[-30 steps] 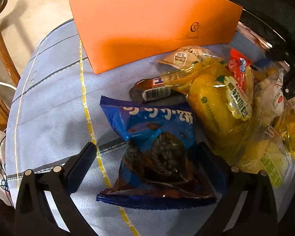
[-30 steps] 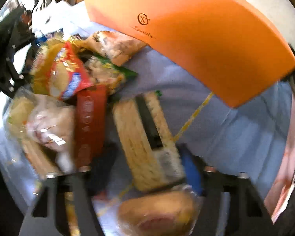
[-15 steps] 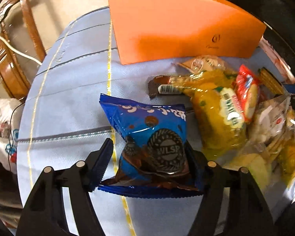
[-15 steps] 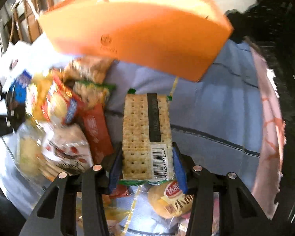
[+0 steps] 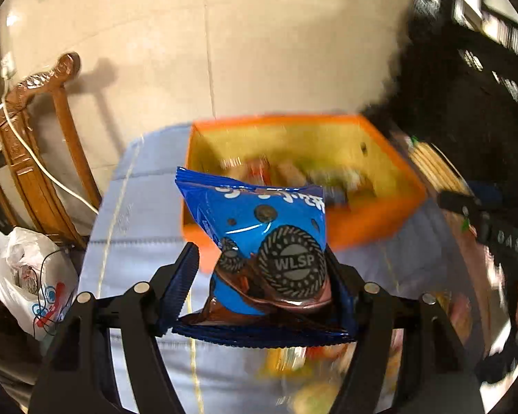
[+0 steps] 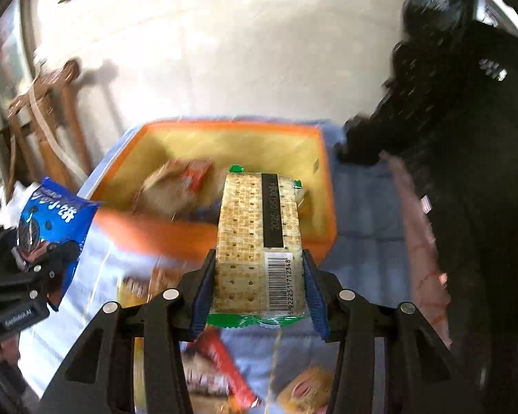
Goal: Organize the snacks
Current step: 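Lower both packs into the orange box and open both tools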
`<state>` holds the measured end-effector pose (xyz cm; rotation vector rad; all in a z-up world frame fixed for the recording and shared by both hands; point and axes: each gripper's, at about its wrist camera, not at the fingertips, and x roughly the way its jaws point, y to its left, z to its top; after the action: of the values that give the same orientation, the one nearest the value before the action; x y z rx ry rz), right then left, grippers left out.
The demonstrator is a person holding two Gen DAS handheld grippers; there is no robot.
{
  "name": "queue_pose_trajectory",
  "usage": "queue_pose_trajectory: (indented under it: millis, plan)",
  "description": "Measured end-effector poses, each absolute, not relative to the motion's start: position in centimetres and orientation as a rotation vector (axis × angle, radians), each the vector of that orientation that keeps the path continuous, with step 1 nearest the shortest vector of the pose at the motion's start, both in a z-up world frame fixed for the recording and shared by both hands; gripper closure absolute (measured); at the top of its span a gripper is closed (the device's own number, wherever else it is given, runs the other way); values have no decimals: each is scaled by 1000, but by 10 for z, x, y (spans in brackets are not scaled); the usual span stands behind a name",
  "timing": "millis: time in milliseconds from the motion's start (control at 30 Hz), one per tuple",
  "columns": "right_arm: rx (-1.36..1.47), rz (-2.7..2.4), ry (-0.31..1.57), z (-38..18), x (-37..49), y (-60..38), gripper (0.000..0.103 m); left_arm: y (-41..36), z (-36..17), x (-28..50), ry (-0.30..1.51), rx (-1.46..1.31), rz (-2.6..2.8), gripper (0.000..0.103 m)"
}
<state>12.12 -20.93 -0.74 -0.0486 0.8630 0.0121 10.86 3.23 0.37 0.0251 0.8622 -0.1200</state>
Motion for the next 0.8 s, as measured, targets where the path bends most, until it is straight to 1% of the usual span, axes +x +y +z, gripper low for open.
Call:
queue_pose_trajectory:
  millis: [100, 267, 333, 433, 800]
  plan:
    - [13, -22, 854, 4, 147, -218, 56, 33, 7, 147, 881, -49, -57, 35]
    - [17, -52, 866, 9, 187, -219, 56, 40, -5, 201, 988, -173, -26, 35]
    - [12, -60, 882, 4, 200, -219, 56, 37, -8, 214, 999, -113, 8, 35]
    - [35, -59, 914, -5, 215, -219, 56, 34, -12, 219, 999, -53, 9, 35]
    - [17, -65, 931, -10, 224, -207, 56, 27, -10, 225, 989, -6, -37, 35]
